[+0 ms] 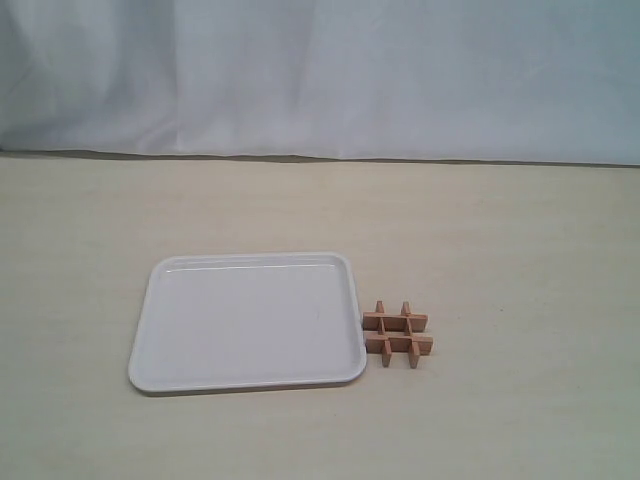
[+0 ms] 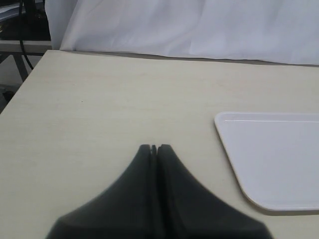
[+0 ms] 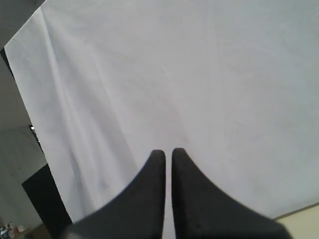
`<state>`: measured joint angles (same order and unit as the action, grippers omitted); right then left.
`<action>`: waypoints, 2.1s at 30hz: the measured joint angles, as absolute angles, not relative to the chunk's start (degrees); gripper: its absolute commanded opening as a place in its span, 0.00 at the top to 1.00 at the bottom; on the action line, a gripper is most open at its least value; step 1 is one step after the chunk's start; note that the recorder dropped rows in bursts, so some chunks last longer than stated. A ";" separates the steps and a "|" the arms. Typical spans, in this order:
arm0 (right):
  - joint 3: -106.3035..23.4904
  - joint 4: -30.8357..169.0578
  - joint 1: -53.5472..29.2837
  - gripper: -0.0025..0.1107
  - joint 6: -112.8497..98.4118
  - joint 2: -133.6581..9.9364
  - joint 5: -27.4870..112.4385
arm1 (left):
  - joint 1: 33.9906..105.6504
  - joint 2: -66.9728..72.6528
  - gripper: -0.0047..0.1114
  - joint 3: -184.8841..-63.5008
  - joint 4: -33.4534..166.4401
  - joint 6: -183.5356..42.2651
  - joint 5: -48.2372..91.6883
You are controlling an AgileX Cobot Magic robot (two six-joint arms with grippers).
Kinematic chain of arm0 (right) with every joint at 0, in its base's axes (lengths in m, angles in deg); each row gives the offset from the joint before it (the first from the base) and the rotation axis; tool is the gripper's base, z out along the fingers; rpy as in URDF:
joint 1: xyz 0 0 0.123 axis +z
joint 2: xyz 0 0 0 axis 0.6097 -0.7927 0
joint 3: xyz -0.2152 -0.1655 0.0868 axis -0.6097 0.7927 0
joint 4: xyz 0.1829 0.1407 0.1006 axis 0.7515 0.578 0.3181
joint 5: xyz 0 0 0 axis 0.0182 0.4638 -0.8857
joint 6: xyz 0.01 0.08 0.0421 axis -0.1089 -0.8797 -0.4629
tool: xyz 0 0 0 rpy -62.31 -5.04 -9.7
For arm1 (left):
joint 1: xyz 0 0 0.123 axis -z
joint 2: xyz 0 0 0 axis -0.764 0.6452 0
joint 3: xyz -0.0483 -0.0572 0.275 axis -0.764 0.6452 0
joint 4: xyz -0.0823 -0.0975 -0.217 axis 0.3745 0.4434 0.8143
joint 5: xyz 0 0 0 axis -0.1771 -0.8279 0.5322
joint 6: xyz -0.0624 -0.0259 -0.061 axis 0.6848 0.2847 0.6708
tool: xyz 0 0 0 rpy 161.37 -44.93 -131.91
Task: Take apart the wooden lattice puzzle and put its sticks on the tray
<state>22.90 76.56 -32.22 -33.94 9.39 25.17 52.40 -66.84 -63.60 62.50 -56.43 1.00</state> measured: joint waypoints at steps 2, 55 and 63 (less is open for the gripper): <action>20.16 77.19 -32.22 0.94 -33.13 7.06 25.28 | 52.40 -66.84 0.96 -63.60 62.50 -56.43 1.00; -35.95 54.06 -16.83 0.66 -17.28 -85.70 86.12 | 52.40 -66.84 0.96 -63.60 62.50 -56.32 1.00; -36.66 57.52 -16.83 0.66 -24.14 -87.34 89.43 | 52.40 -66.84 0.96 -63.60 62.50 -56.32 1.00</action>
